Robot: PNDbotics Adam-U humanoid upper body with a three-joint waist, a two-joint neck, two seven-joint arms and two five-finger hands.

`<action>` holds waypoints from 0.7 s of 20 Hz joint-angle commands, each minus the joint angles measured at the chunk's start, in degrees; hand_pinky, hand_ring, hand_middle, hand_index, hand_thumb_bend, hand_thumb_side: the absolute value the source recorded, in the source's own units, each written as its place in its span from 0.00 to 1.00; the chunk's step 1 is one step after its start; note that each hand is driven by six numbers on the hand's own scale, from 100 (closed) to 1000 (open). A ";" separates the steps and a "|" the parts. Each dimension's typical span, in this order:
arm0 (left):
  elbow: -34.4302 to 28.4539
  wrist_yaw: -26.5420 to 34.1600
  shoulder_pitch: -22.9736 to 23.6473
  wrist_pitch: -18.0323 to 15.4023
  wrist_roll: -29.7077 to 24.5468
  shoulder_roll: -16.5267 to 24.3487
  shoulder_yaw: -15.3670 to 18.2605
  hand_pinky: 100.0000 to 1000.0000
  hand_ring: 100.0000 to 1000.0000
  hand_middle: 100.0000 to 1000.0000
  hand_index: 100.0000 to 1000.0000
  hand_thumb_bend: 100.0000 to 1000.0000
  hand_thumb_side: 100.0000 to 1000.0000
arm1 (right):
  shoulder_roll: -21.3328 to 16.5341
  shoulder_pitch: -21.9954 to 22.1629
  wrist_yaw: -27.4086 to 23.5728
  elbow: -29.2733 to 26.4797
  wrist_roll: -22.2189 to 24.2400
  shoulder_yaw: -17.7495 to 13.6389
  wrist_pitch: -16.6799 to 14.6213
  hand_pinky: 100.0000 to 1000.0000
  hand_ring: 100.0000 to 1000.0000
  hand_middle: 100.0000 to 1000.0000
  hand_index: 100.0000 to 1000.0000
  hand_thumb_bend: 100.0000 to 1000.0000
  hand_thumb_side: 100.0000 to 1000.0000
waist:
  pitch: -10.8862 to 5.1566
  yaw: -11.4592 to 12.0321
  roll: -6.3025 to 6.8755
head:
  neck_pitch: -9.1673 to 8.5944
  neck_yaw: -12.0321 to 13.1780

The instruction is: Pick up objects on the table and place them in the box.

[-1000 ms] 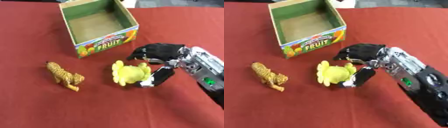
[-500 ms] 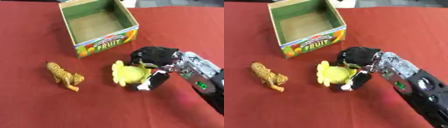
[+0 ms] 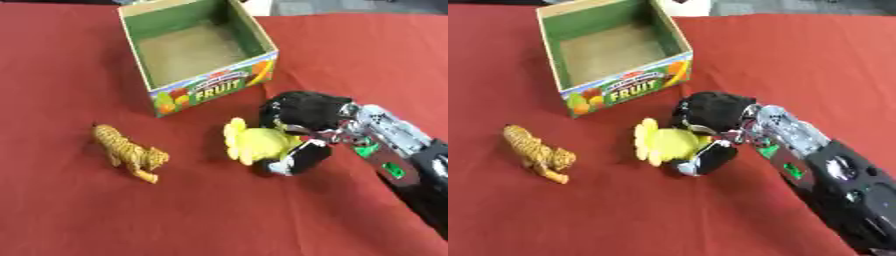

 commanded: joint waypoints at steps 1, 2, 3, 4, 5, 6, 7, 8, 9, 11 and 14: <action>-0.98 0.22 -0.47 -0.02 -0.19 1.08 0.18 0.39 0.44 0.51 0.68 0.00 0.98 | -0.66 -0.02 -2.03 -0.51 -0.27 0.18 0.79 0.79 0.77 0.39 0.60 0.00 0.58 | -1.00 -0.04 0.25 | -0.46 -0.07; -0.98 0.22 -0.46 -0.01 -0.21 1.07 0.16 0.39 0.44 0.51 0.68 0.00 0.98 | -0.70 -0.18 -2.81 -1.15 -0.13 0.30 0.98 0.79 0.76 0.39 0.59 0.00 0.56 | -1.01 -0.05 0.23 | -0.43 -0.05; -0.98 0.22 -0.46 0.00 -0.23 1.08 0.16 0.39 0.44 0.51 0.68 0.00 0.98 | -0.72 -0.32 -3.59 -1.77 0.15 0.44 1.21 0.79 0.76 0.38 0.58 0.00 0.53 | -1.03 -0.07 0.21 | -0.40 -0.04; -0.98 0.22 -0.45 0.00 -0.24 1.11 0.16 0.39 0.44 0.51 0.68 0.00 0.98 | -0.77 -0.55 -4.40 -2.43 0.55 0.57 1.43 0.79 0.75 0.37 0.57 0.00 0.51 | -1.06 -0.07 0.19 | -0.34 -0.03; -0.98 0.22 -0.44 0.01 -0.24 1.12 0.16 0.39 0.44 0.51 0.68 0.00 0.98 | -0.86 -0.76 -5.18 -3.02 0.99 0.63 1.71 0.79 0.75 0.37 0.56 0.00 0.51 | -1.07 -0.08 0.17 | -0.31 -0.02; -0.98 0.22 -0.43 0.01 -0.24 1.14 0.16 0.39 0.44 0.51 0.68 0.00 0.98 | -0.97 -1.11 -5.96 -3.66 1.37 0.56 2.04 0.78 0.73 0.35 0.53 0.00 0.46 | -1.11 -0.09 0.15 | -0.28 0.00; -0.98 0.22 -0.41 0.02 -0.24 1.15 0.16 0.39 0.44 0.51 0.68 0.00 0.98 | -1.13 -1.55 -6.78 -4.37 1.67 0.38 2.44 0.77 0.73 0.35 0.52 0.00 0.45 | -1.16 -0.11 0.14 | -0.26 0.01; -0.98 0.23 -0.39 0.04 -0.23 1.17 0.17 0.39 0.44 0.51 0.68 0.00 0.98 | -1.34 -2.00 -7.58 -5.05 1.88 0.14 2.88 0.77 0.73 0.34 0.52 0.00 0.44 | -1.20 -0.13 0.12 | -0.24 0.01; -0.98 0.23 -0.37 0.05 -0.22 1.19 0.17 0.39 0.44 0.51 0.68 0.00 0.98 | -1.59 -2.41 -8.39 -5.67 2.11 -0.12 3.33 0.77 0.72 0.34 0.51 0.00 0.44 | -1.24 -0.15 0.10 | -0.20 0.01; -0.98 0.23 -0.34 0.05 -0.22 1.23 0.18 0.39 0.44 0.51 0.68 0.00 0.98 | -2.25 -3.38 -10.04 -6.81 2.50 -0.80 4.27 0.77 0.72 0.34 0.51 0.00 0.45 | -1.35 -0.19 0.04 | -0.06 -0.02; -0.98 0.25 -0.28 0.07 -0.22 1.27 0.17 0.39 0.44 0.52 0.68 0.00 0.98 | -3.09 -5.22 -12.52 -8.37 2.94 -1.89 5.51 0.76 0.72 0.34 0.51 0.00 0.44 | -1.54 -0.25 -0.04 | -0.07 -0.07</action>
